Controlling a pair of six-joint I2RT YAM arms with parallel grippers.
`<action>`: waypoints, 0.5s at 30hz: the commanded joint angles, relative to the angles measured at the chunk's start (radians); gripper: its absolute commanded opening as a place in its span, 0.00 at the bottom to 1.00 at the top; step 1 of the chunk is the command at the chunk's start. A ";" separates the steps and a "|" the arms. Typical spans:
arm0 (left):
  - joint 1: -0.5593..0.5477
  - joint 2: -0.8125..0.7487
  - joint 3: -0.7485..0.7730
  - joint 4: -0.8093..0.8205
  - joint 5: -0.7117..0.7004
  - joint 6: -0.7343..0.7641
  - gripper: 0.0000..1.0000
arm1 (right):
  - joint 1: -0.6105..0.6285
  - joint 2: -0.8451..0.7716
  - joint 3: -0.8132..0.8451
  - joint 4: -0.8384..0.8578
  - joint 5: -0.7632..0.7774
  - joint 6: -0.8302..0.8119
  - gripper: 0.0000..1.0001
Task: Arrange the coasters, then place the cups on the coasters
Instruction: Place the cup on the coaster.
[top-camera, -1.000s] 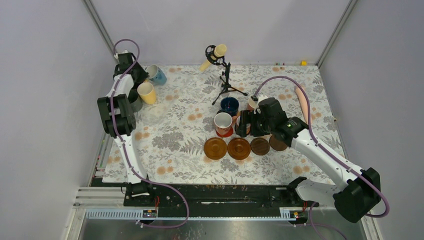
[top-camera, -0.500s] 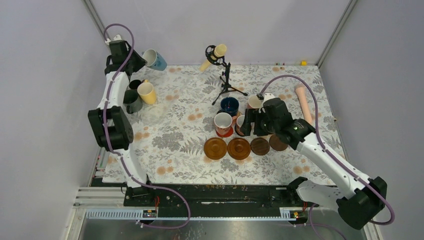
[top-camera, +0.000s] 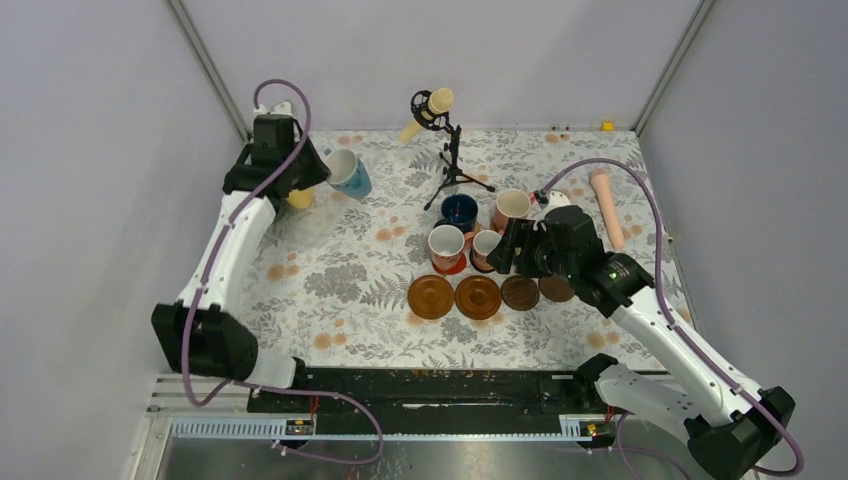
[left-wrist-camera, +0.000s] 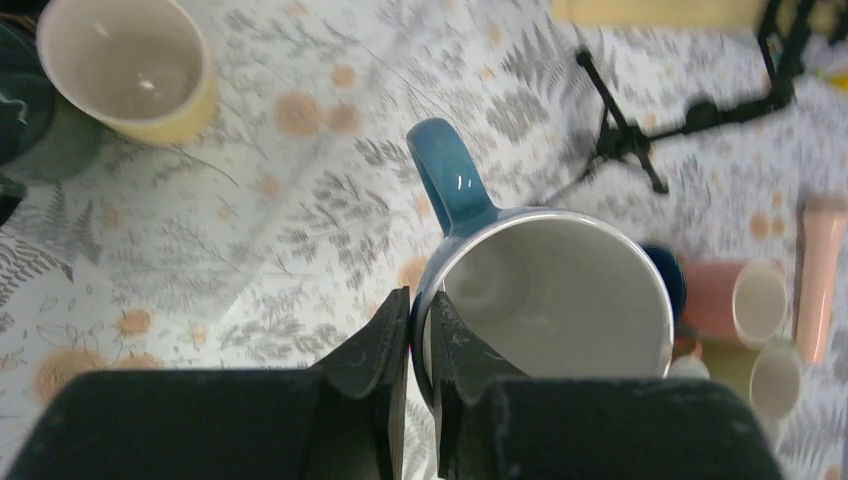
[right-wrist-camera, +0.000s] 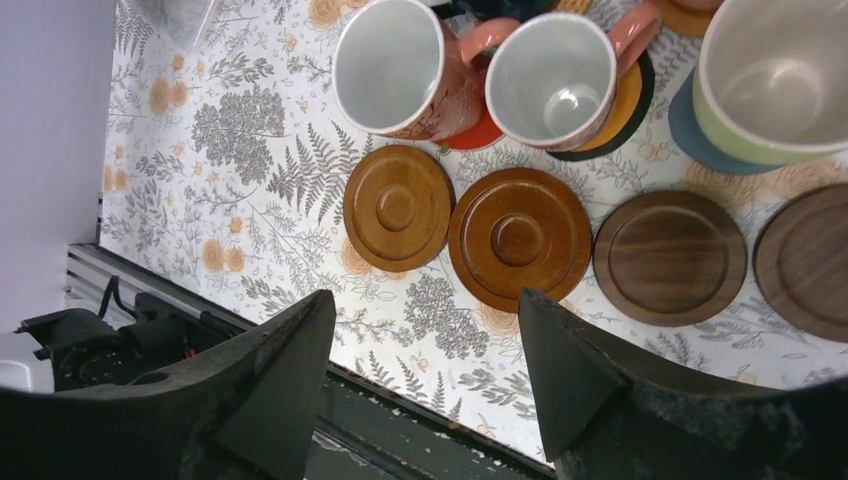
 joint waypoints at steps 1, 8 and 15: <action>-0.125 -0.190 -0.080 -0.047 -0.084 0.091 0.00 | -0.003 -0.009 -0.031 0.024 -0.054 0.111 0.73; -0.253 -0.367 -0.256 -0.142 -0.163 0.152 0.00 | 0.175 0.086 0.025 0.096 0.023 0.182 0.70; -0.319 -0.506 -0.385 -0.175 -0.166 0.152 0.00 | 0.334 0.267 0.177 0.113 0.118 0.243 0.72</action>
